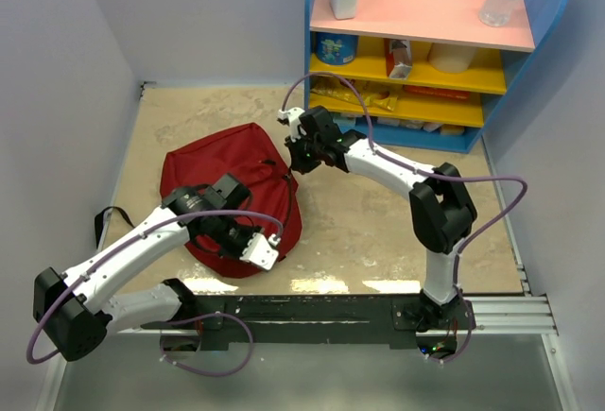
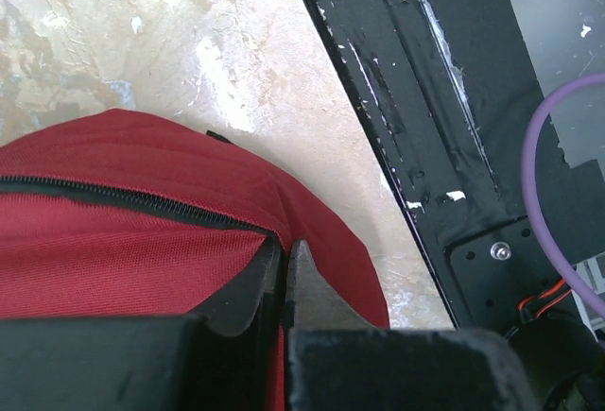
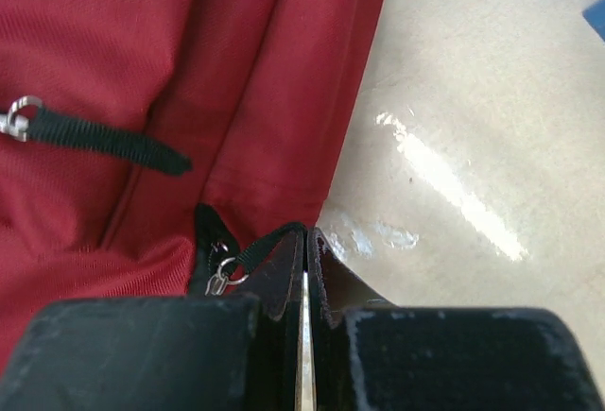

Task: Pack the student bag
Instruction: Zip the student bag at the center of the board, then reset both arms

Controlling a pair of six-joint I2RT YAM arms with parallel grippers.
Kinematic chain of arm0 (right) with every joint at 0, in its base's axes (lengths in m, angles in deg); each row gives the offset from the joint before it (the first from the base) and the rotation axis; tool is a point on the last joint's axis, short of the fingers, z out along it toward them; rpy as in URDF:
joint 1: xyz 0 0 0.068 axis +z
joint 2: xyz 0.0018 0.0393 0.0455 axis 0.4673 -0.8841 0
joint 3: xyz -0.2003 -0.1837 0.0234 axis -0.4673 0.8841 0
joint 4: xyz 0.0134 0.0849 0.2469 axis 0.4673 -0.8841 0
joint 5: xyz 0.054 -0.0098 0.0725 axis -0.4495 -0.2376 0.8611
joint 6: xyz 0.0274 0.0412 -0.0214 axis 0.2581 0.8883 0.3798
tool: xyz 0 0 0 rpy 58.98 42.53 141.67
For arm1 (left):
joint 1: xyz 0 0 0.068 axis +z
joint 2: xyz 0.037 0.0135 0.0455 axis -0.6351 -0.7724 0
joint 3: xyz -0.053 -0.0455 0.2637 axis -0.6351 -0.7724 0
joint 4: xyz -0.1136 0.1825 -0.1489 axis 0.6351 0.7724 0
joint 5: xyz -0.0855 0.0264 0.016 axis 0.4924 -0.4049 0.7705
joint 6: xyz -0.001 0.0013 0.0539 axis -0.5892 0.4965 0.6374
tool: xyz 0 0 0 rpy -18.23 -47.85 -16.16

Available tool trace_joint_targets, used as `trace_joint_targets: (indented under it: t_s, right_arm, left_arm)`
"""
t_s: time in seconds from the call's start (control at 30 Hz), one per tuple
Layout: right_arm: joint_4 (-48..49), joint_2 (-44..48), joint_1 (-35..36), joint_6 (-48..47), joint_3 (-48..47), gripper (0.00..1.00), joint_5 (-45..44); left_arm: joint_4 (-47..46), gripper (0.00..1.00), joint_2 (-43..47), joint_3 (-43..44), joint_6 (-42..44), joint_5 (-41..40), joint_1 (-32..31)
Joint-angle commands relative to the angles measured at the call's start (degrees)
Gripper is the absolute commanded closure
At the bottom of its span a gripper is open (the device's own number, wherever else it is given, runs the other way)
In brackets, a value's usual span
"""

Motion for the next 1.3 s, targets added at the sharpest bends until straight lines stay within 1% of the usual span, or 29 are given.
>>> trace_joint_targets:
  t_s: [0.0, 0.07, 0.13, 0.2, 0.23, 0.27, 0.3, 0.33, 0.37, 0.4, 0.47, 0.5, 0.53, 0.57, 0.6, 0.63, 0.7, 0.73, 0.77, 0.8, 0.83, 0.87, 0.93, 0.97, 1.03, 1.07, 1.1, 1.2, 1.27]
  right_arm:
    - [4.96, -2.05, -1.65, -1.62, -7.53, 1.00, -4.85]
    - [4.26, -4.51, -1.57, -1.18, -10.52, 1.00, -5.46]
    - [3.47, -5.48, -1.56, -0.57, -12.10, 1.00, -3.80]
    - [3.64, -4.35, -1.65, 0.05, -11.41, 1.00, -1.61]
    - [4.08, -3.39, -1.57, 0.31, -9.23, 1.00, -1.34]
    - [5.56, -0.68, -1.56, 0.84, -7.64, 1.00, -1.33]
    - [6.53, 0.82, -1.56, 1.62, -6.06, 1.00, -1.33]
    - [7.76, 2.23, -1.65, 2.15, -2.65, 0.94, -3.16]
    - [9.25, 4.77, -1.65, 2.51, -1.40, 0.89, -4.57]
    - [9.44, 5.66, -1.91, 3.56, -0.52, 0.84, -6.59]
    - [8.66, 7.33, -3.92, 5.23, 0.37, 0.76, -9.76]
    - [8.57, 7.78, -4.98, 7.67, 0.55, 0.71, -10.21]
    - [8.22, 8.13, -6.04, 9.00, 0.81, 0.65, -10.73]
    - [7.43, 8.57, -8.13, 10.15, 0.99, 0.65, -10.91]
    - [7.33, 9.71, -8.94, 11.72, 1.33, 0.64, -11.17]
    - [7.42, 10.41, -9.47, 12.09, 2.38, 0.61, -11.44]
    - [7.60, 12.43, -9.83, 11.66, 3.88, 0.52, -11.53]
    - [7.25, 13.14, -9.83, 11.65, 4.41, 0.39, -11.01]
    - [7.07, 13.93, -9.74, 11.57, 5.02, 0.34, -10.39]
    - [6.98, 14.81, -9.74, 11.65, 6.68, 0.28, -10.12]
    - [7.16, 17.08, -9.74, 12.09, 7.74, 0.05, -9.69]
    - [7.68, 18.32, -9.74, 12.27, 9.23, 0.01, -8.29]
    - [9.96, 22.09, -9.83, 13.58, 13.98, 0.01, -5.30]
    - [10.41, 23.24, -9.83, 14.63, 15.39, 0.01, -5.03]
    - [8.84, 24.74, -9.83, 16.83, 16.98, 0.01, -5.20]
    - [7.96, 25.01, -9.91, 17.27, 17.16, 0.01, -5.55]
    - [7.08, 25.27, -9.74, 17.36, 17.42, 0.01, -6.07]
    - [6.54, 26.76, -9.91, 17.37, 19.08, 0.02, -7.22]
    - [7.42, 28.16, -9.91, 17.01, 20.05, 0.01, -7.13]
  left_arm:
    - [8.71, 1.00, 0.45, 0.75, 0.86, 6.75, -2.62]
    - [8.80, 1.00, -0.08, 1.19, 0.86, 6.48, -2.97]
    - [8.72, 1.00, -0.25, 1.54, 0.94, 6.39, -3.06]
    - [8.63, 1.00, -0.34, 1.89, 1.56, 5.96, -3.06]
    - [8.37, 1.00, -0.43, 1.98, 1.74, 5.35, -2.97]
    - [6.88, 1.00, -0.43, 1.72, 0.87, 3.86, -2.97]
    - [0.08, 1.00, -0.34, 1.55, -5.41, 2.19, -3.06]
    - [-4.42, 1.00, -0.17, 1.28, -9.91, 0.00, -2.97]
    - [-8.12, 0.96, -0.34, 1.37, -13.26, -2.28, -2.89]
    - [-13.90, 0.79, -0.60, 1.80, -17.90, -5.27, -2.62]
    - [-19.04, 0.52, -0.87, 3.90, -22.85, -6.87, -1.57]
    - [-23.41, 0.32, -0.96, 4.79, -26.96, -7.83, -1.30]
    - [-24.93, 0.23, -1.57, 5.93, -28.40, -8.63, -1.13]
    - [-25.38, 0.17, -2.44, 9.51, -29.28, -9.42, -0.87]
    - [-24.69, 0.13, -3.41, 11.54, -30.07, -10.73, -0.43]
    - [-24.16, 0.12, -5.16, 13.56, -30.43, -10.74, 0.45]
    - [-22.76, 0.08, -6.92, 19.45, -31.74, -8.56, 5.62]
    - [-22.14, 0.04, -8.76, 21.39, -32.45, -7.42, 8.08]
    - [-21.53, 0.00, -9.56, 25.06, -33.32, -5.93, 12.71]
    - [-20.04, 0.00, -10.53, 26.75, -33.68, -5.39, 14.94]
    - [-19.16, 0.00, -11.93, 28.16, -33.86, -4.51, 17.22]
    - [-18.54, 0.00, -12.64, 29.92, -33.86, -1.63, 22.20]
    - [-18.18, 0.00, -13.08, 30.11, -34.99, 0.67, 26.98]
    - [-19.05, 0.00, -12.91, 28.63, -36.83, 0.16, 30.22]
    - [-22.74, 0.00, -10.90, 25.99, -37.72, -1.77, 32.09]
    - [-24.58, 0.00, -9.93, 22.50, -40.08, -4.30, 33.49]
    - [-27.99, 0.00, -8.79, 20.81, -41.23, -5.63, 34.02]
    - [-33.88, 0.00, -4.39, 15.09, -44.48, -9.59, 35.35]
    - [-35.66, 0.00, -2.63, 13.16, -46.85, -13.10, 35.52]
